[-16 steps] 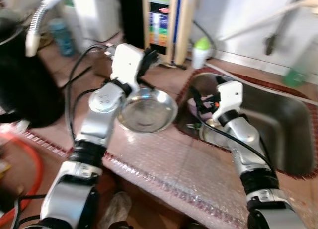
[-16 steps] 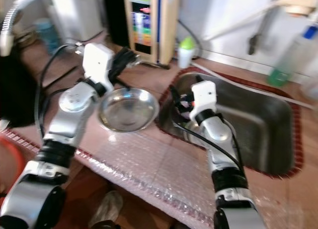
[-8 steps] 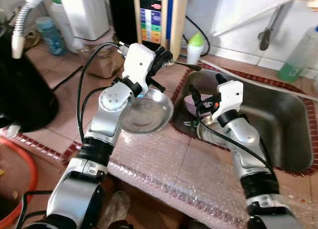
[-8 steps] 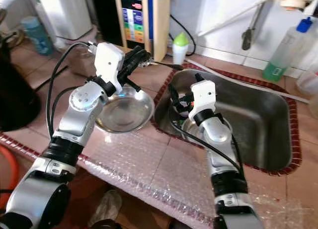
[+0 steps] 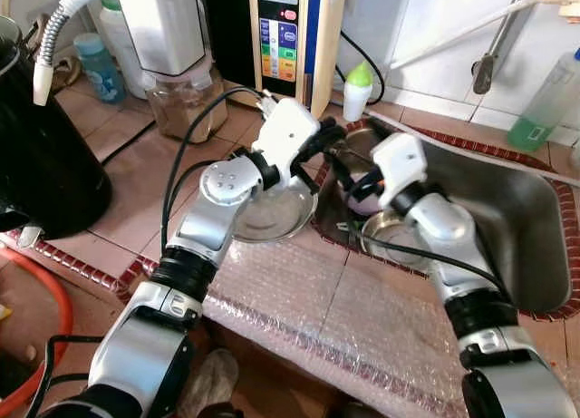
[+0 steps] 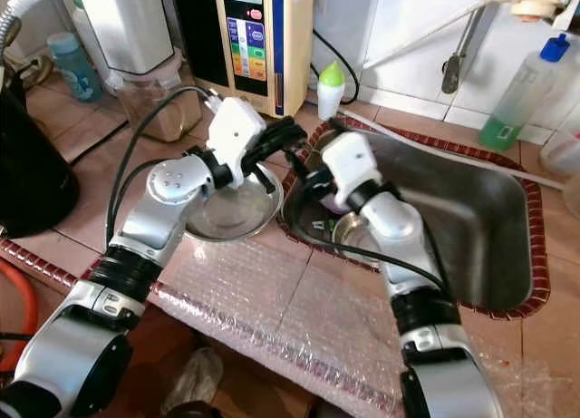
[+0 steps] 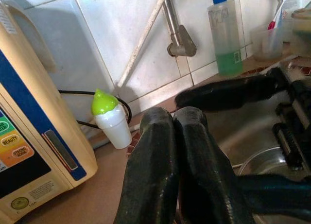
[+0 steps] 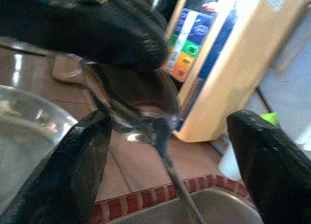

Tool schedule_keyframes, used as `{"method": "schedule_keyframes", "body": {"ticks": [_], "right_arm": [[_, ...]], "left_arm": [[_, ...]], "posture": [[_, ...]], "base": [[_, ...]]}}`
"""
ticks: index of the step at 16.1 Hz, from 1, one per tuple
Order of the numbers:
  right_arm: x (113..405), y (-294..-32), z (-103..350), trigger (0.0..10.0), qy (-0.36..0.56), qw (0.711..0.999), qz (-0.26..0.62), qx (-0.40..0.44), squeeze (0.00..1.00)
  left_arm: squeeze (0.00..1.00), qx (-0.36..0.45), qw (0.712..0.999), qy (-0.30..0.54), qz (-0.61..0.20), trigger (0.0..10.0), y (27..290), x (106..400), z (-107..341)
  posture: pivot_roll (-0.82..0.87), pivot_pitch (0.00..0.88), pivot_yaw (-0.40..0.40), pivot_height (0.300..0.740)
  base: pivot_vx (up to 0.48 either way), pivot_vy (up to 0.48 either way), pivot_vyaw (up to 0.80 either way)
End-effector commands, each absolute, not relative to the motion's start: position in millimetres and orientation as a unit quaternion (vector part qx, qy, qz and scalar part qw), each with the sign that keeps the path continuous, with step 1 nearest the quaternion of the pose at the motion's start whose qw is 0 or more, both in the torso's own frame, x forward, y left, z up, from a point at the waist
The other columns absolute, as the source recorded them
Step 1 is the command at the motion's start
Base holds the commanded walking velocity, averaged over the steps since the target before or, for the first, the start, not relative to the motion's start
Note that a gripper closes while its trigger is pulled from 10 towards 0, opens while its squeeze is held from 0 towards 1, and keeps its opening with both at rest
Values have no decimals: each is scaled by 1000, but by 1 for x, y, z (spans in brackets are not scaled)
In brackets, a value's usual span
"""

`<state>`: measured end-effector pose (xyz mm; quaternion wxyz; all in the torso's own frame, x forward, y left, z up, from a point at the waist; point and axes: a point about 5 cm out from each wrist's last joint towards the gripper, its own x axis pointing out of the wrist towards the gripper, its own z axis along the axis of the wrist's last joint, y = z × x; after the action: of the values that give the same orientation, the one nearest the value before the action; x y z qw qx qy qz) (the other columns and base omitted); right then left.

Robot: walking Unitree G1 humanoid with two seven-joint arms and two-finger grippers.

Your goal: Kitchen organization

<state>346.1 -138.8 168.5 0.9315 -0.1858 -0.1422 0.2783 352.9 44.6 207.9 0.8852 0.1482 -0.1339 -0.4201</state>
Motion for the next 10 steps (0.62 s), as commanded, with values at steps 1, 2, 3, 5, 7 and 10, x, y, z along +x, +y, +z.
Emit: {"method": "schedule_keyframes", "body": {"ticks": [1, 2, 3, 5, 7, 10], "right_arm": [[348, -128, 168, 0, -135, 921, 312, -189, 0], [349, -125, 166, 0, -129, 919, 321, -187, 0], [349, -124, 163, 0, -124, 918, 325, -190, 0], [352, -125, 160, 0, -114, 920, 319, -196, 0], [354, -125, 157, 0, -104, 919, 320, -204, 0], [360, -128, 156, 0, -88, 923, 300, -223, 0]], "left_arm": [[0, 163, 875, -148, -432, 0, 38, 353, 218], [0, 165, 874, -150, -432, 0, 39, 353, 219], [0, 166, 873, -151, -432, 0, 39, 352, 219], [0, 177, 870, -155, -433, 0, 41, 351, 221], [0, 179, 869, -155, -435, 0, 41, 351, 222], [0, 191, 864, -157, -438, 0, 40, 351, 221]], "posture": [[-20, 0, 50, 740], [-20, 0, 50, 740], [-20, 0, 50, 740], [-11, 0, 44, 740], [-10, 0, 43, 740], [-8, 0, 41, 740]], "base": [[0, 0, 0], [0, 0, 0], [0, 0, 0], [0, 0, 0], [0, 0, 0], [0, 0, 0]]}}
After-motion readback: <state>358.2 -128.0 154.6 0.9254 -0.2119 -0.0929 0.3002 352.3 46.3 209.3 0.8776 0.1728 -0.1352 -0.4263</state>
